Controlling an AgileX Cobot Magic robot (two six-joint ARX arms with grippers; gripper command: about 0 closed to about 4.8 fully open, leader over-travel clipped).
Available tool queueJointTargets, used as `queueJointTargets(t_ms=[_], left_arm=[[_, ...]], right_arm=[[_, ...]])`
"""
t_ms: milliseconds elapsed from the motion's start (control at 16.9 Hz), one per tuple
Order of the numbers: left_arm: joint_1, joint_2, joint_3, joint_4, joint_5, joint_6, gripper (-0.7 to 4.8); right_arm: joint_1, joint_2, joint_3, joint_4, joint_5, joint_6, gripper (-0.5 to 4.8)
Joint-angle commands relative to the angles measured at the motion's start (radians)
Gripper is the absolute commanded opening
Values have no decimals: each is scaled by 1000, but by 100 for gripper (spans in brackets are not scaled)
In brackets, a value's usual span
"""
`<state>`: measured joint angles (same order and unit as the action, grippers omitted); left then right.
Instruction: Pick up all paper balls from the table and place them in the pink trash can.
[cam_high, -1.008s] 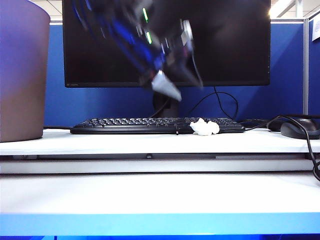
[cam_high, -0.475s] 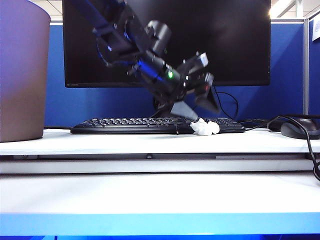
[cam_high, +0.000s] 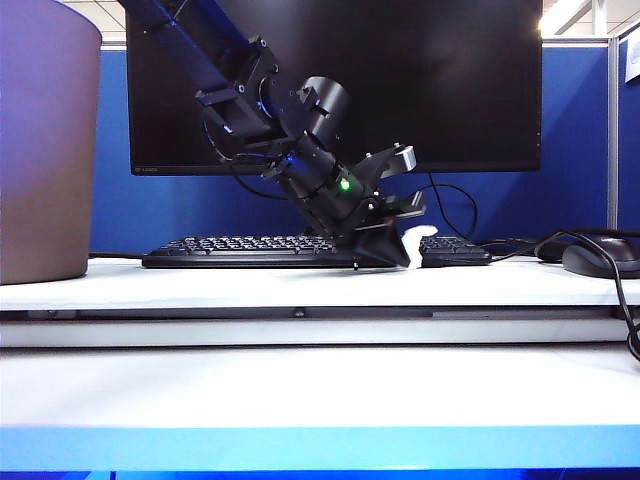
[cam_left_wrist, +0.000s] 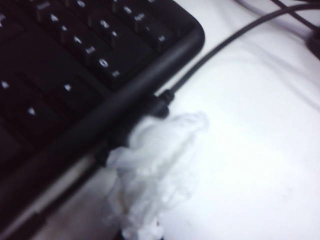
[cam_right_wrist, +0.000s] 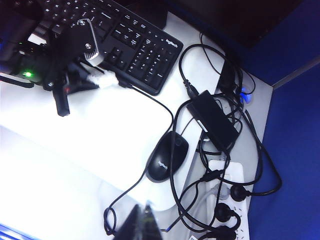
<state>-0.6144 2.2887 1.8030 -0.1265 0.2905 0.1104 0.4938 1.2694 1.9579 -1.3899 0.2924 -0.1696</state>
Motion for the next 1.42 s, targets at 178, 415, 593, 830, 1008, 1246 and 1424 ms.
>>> queueJointTargets(t_ms=[178, 415, 593, 830, 1008, 1246, 1424], left_arm=[[0, -264, 4, -97, 27, 46, -4], [34, -612, 4, -303, -279, 265, -4], [139, -833, 4, -399, -325, 272, -4], [378, -989, 4, -506, -374, 271, -4], [520, -993, 2, -607, -349, 275, -4], [605, -883, 2, -672, -315, 245, 84], [605, -861, 2, -667, -249, 219, 437]], right_arm=[[0, -4, 3, 28, -48, 5, -6], [3, 3, 3, 187, -432, 6, -6], [3, 39, 3, 418, -780, 16, -6], [24, 135, 3, 666, -893, 71, -6], [62, 227, 3, 772, -975, 100, -6], [98, 278, 3, 782, -975, 98, -7], [98, 269, 3, 782, -975, 98, -6]])
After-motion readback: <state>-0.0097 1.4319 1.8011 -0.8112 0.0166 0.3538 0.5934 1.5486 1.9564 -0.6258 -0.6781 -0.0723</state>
